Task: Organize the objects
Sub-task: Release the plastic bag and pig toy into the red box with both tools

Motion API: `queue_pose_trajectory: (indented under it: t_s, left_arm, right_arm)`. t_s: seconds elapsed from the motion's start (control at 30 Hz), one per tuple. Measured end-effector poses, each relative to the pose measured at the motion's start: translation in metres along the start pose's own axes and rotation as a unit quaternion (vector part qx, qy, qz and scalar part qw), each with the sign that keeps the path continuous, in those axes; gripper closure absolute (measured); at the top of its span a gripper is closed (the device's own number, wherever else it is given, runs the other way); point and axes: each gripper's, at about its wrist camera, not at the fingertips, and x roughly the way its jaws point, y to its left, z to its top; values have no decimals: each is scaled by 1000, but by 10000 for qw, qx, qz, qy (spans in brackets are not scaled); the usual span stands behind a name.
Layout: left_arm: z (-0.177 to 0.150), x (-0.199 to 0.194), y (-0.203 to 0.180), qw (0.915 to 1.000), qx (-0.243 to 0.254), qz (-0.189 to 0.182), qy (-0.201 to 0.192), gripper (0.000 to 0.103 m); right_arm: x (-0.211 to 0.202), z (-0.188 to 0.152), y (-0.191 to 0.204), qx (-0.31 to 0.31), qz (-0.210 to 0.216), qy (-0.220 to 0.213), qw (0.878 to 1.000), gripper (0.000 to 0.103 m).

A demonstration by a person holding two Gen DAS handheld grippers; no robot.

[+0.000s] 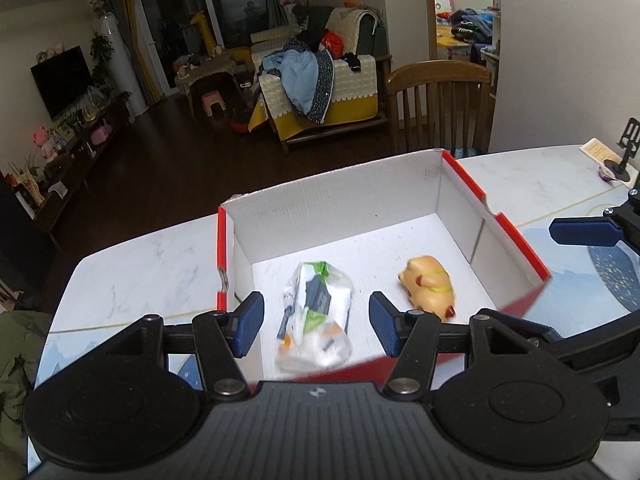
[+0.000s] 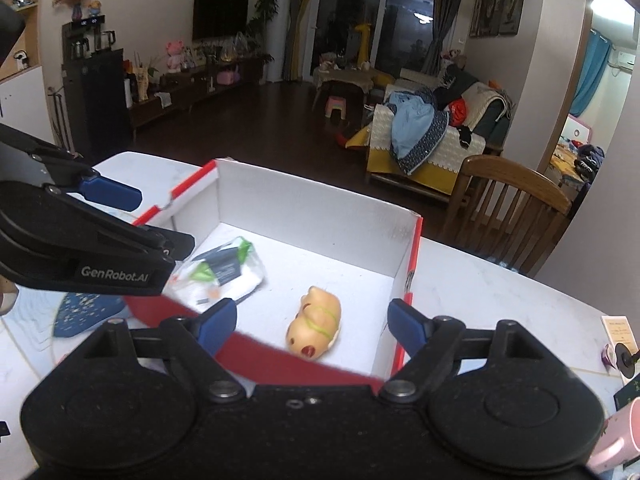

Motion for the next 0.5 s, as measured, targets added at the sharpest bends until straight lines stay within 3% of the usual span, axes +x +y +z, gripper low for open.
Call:
queue_pose_trajectory:
  t_s: [0.13,0.23,0.4,0.5]
  left_arm:
    - [-15,-20,-2,9999,-50,-52,-87,46]
    - [-27,-35,-3,9998,-30,-66,-174,36]
    - [-50,-55,-5,9996,-1,-101,-258,35]
    - [-61,-66,-7,9993,7,-124,-339,35]
  right_arm:
    - [-15,-8,4,-11,65,-73,10000,19]
    - [-26,-19,8,5,105,-132,9999,15]
    - [-47,-35,16,-26,148,-234,9996,13]
    - [-58,-42,16,14,219,-343,9992,7]
